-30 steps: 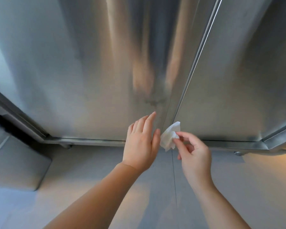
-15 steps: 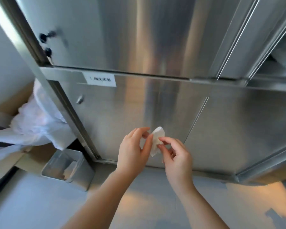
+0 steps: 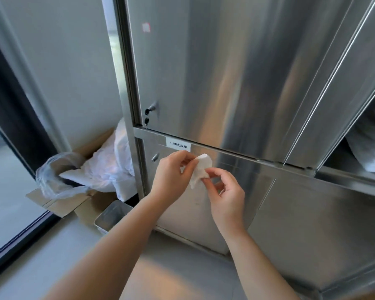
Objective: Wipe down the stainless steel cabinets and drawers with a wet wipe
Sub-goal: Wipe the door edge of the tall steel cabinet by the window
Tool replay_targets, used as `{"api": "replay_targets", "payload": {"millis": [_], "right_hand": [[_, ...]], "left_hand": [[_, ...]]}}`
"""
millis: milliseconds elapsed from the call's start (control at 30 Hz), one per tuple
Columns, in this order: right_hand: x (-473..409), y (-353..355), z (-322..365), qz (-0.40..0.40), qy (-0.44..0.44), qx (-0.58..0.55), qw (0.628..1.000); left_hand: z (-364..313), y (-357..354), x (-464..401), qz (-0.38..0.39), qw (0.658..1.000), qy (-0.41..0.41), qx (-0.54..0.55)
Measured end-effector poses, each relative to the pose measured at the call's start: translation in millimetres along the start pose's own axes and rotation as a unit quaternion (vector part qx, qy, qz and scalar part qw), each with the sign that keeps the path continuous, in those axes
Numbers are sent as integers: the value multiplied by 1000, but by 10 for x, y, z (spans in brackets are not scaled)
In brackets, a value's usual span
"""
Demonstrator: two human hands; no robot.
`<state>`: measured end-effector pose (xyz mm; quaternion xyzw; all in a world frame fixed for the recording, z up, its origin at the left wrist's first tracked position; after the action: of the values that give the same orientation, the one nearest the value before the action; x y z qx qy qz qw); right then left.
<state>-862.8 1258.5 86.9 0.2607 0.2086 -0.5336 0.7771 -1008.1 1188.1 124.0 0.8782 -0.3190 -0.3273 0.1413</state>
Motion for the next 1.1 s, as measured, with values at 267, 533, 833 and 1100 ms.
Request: {"api": "replay_targets", "payload": {"millis": [267, 533, 833, 1100], "right_hand": [[-652, -354, 247, 70, -8, -49, 996], [-1307, -1194, 668, 200, -2, -155, 967], [-2308, -1947, 1056, 148, 64, -125, 979], [-3532, -2408, 1655, 79, 164, -2, 983]], "left_hand": [[-116, 652, -455, -45, 999, -1, -22], [-92, 1283, -979, -65, 994, -37, -75], [164, 1995, -1953, -128, 986, -100, -47], [185, 2523, -2691, -331, 918, -211, -53]]}}
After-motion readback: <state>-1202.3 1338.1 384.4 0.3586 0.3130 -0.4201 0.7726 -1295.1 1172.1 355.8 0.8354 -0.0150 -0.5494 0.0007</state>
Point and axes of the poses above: each hand's wrist, its own x-axis away from the middle knuckle, its own y-axis out of the back of the hand, z = x × y, the point moved 8 cm from there along -x, towards the middle knuckle, and after that the axes turned 5 degrees about y, right-handed, at the moved point
